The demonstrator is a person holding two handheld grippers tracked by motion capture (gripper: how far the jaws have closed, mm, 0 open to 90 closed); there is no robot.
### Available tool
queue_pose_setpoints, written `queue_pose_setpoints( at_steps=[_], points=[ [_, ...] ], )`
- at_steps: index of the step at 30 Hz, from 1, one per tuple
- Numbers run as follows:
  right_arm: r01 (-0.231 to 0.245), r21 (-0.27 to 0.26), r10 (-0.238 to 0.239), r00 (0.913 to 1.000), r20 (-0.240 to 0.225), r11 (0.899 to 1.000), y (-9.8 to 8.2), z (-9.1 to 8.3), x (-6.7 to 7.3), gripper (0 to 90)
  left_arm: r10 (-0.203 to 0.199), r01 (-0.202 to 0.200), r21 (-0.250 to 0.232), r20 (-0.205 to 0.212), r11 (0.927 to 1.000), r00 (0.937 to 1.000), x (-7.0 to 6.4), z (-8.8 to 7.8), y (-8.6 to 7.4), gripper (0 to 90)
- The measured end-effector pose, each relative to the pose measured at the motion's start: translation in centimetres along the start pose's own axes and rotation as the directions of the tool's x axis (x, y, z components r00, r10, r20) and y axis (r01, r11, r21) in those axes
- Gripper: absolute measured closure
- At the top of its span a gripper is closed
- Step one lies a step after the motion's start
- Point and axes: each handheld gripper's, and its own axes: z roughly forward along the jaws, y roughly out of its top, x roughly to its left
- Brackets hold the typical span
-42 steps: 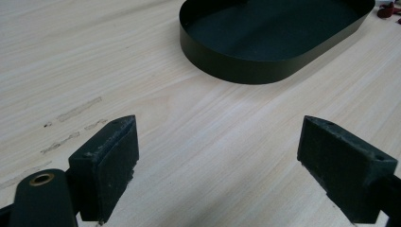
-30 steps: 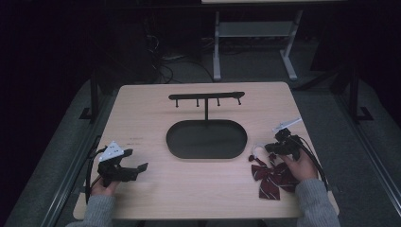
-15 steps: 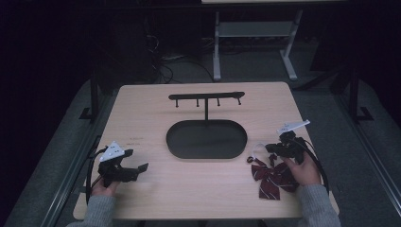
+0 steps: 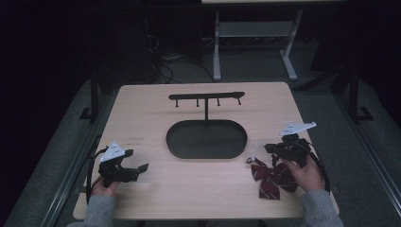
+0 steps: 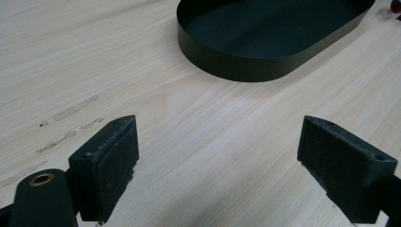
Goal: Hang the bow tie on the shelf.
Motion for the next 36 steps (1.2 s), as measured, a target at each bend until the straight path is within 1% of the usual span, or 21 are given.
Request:
queue_pose_setpoints(
  at_steps=[2,3,4,11,12,14,19,27,29,30,32,34,35,36],
  points=[
    [0.011,-0.015,-0.011,0.9999,-0.002,1.0,0.2,-0.3,0.3,86.6,-0.002,0.002,0.0,0.0,1.0,1.0,0.0,0.0,0.0,13.0],
    [0.005,-0.021,-0.005,1.0,-0.006,1.0,0.4,-0.5,0.4,86.6,0.0,0.0,0.001,0.0,1.0,1.0,0.0,0.0,0.0,13.1],
    [0.014,-0.026,-0.014,0.9999,-0.003,1.0,0.5,-0.7,0.5,86.6,0.0,0.0,0.001,0.0,1.0,1.0,0.0,0.0,0.0,13.1],
    [0.035,-0.039,-0.035,0.9994,0.004,0.999,1.3,-1.7,1.5,86.6,0.0,0.0,-0.001,0.001,1.0,1.0,0.0,0.0,0.0,13.0],
    [0.053,-0.045,-0.052,0.9986,0.013,0.998,1.5,-1.9,1.7,86.6,0.001,-0.001,-0.002,0.002,1.0,1.0,0.0,0.0,0.0,13.0],
    [0.059,-0.048,-0.059,0.9982,0.011,0.997,1.7,-2.1,2.0,86.7,0.001,-0.001,-0.002,0.001,1.0,1.0,0.0,0.0,0.0,13.1],
    [0.067,-0.056,-0.067,0.9977,0.012,0.996,2.1,-2.5,2.4,86.6,-0.001,0.001,-0.001,0.002,1.0,1.0,0.0,0.0,0.0,13.1],
    [0.102,-0.071,-0.101,0.9948,0.007,0.992,3.3,-3.0,3.0,86.7,0.002,-0.002,-0.002,0.001,1.0,1.0,0.0,0.0,0.0,13.0],
    [0.1,-0.075,-0.099,0.995,0.007,0.992,3.5,-3.1,3.2,86.6,0.001,-0.001,-0.001,0.001,1.0,1.0,0.0,0.0,0.0,13.0],
    [0.112,-0.077,-0.112,0.9937,0.008,0.991,3.8,-3.2,3.4,86.7,0.0,0.0,0.0,0.001,1.0,1.0,0.0,0.0,0.0,13.1],
    [0.121,-0.079,-0.12,0.9927,0.008,0.99,4.1,-3.3,3.6,86.7,0.003,-0.003,-0.002,0.002,1.0,1.0,0.0,0.0,0.0,13.0],
    [0.122,-0.083,-0.122,0.9925,0.01,0.989,4.3,-3.3,3.7,86.6,0.004,-0.004,-0.002,0.002,1.0,1.0,0.0,0.0,0.0,13.0],
    [0.126,-0.086,-0.126,0.992,0.005,0.988,4.6,-3.4,3.8,86.6,-0.011,0.011,-0.003,0.002,0.9999,0.9999,-0.1,0.0,0.0,13.1],
    [0.126,-0.087,-0.126,0.992,0.007,0.988,4.7,-3.4,3.9,86.6,-0.012,0.012,-0.003,0.003,0.9999,0.9999,-0.1,0.1,0.0,13.1]
  ],
)
